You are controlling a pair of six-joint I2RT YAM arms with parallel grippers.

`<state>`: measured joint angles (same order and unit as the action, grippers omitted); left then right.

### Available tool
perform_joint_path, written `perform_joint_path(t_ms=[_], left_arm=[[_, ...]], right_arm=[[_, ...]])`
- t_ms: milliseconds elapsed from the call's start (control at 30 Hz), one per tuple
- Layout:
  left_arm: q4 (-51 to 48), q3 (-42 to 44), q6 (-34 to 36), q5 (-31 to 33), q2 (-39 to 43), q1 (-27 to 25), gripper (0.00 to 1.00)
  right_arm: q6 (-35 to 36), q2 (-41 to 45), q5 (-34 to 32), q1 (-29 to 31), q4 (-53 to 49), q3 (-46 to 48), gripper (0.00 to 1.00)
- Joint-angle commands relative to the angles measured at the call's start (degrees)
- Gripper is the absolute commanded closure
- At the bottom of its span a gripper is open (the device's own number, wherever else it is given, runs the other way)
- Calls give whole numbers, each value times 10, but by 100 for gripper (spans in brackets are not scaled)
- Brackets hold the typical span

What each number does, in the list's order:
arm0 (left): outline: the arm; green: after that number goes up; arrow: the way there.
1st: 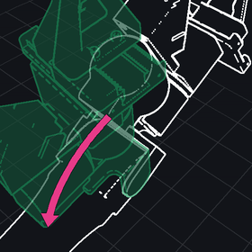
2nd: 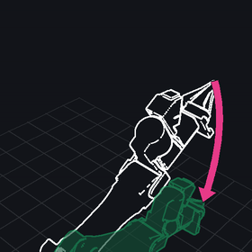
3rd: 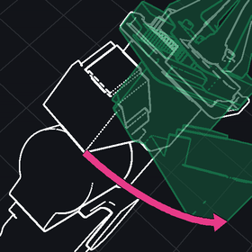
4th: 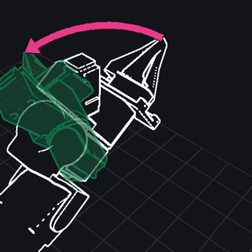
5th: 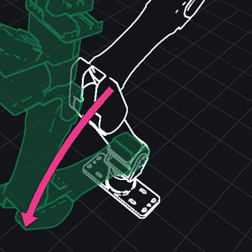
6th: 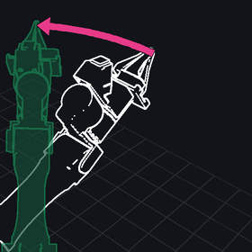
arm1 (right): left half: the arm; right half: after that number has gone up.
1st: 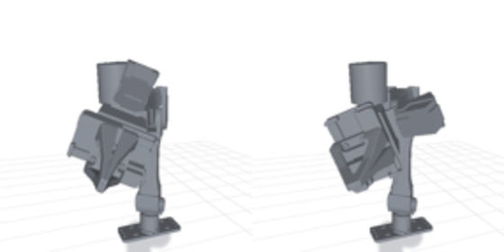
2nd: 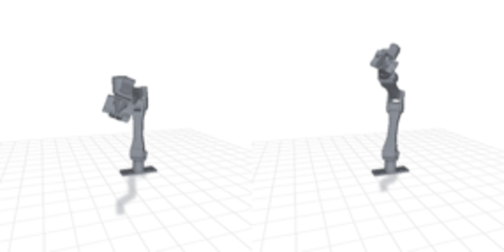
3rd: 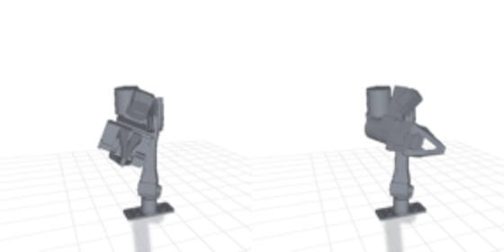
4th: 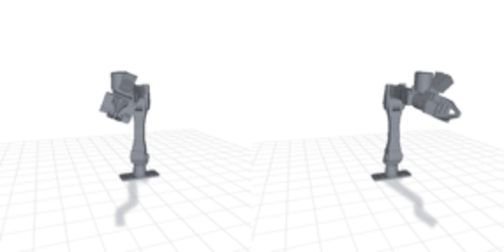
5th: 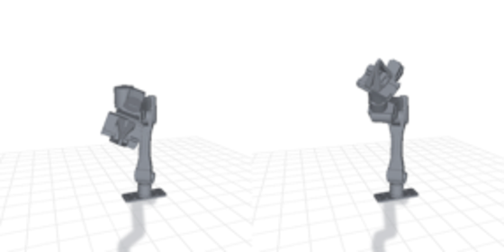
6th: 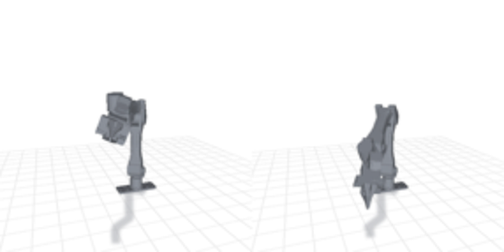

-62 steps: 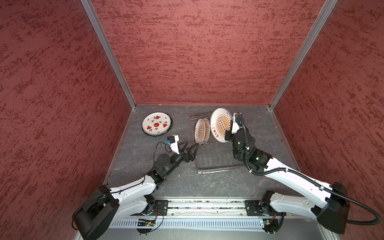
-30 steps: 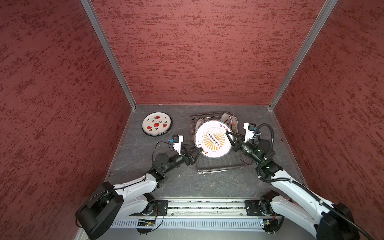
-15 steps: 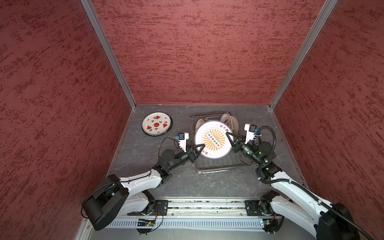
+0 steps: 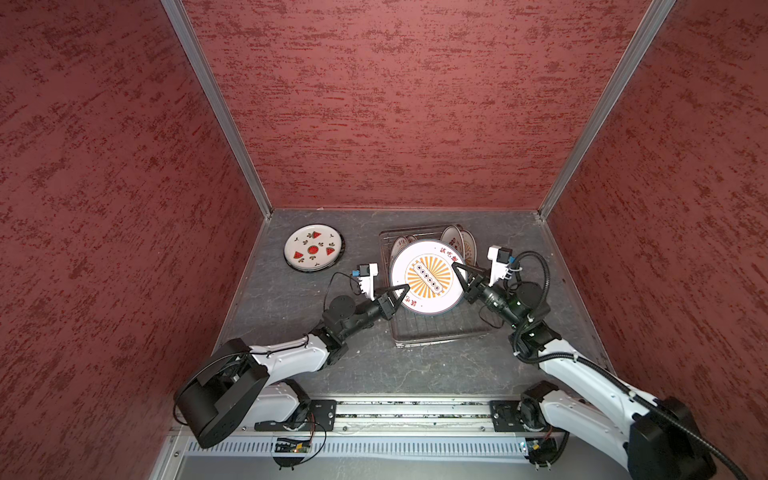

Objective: Unload the plates from the dish rack
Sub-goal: 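Grasp the sunburst plate rim with the left gripper while the right holds it, then carry the sunburst plate toward the watermelon stack with the left gripper while the right withdraws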

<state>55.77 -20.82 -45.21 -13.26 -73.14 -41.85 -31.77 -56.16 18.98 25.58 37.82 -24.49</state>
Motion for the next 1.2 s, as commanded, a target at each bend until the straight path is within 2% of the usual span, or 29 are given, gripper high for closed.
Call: perform_joint_path(t_ms=[0, 100, 167, 200, 233, 500, 767, 867, 967, 1167], left_arm=[[22, -15, 29, -6, 6, -10, 100], [24, -12, 24, 0, 10, -8, 100], [29, -8, 21, -1, 12, -8, 100], [33, -6, 20, 0, 12, -8, 100], [36, -4, 19, 2, 13, -7, 100], [23, 10, 14, 13, 47, 12, 100], [9, 37, -16, -14, 99, 78, 100], [-9, 52, -25, -14, 130, 104, 100], [-33, 61, -31, -12, 162, 127, 100], [-81, 71, -46, -24, 218, 172, 100]], right_arm=[[-12, -7, 31, 6, 20, -14, 77], [-10, -11, 44, 6, 23, -14, 63], [-5, -13, 58, 6, 22, -17, 44], [-5, -14, 60, 6, 17, -18, 32], [-5, -14, 59, 6, 8, -22, 3], [18, 4, 31, 6, -10, -15, 1], [40, 7, 20, 6, -13, -10, 1], [52, 1, 43, 8, -12, -13, 1], [74, -8, 68, 22, -20, -25, 1], [118, -21, 39, 64, -28, -38, 1]])
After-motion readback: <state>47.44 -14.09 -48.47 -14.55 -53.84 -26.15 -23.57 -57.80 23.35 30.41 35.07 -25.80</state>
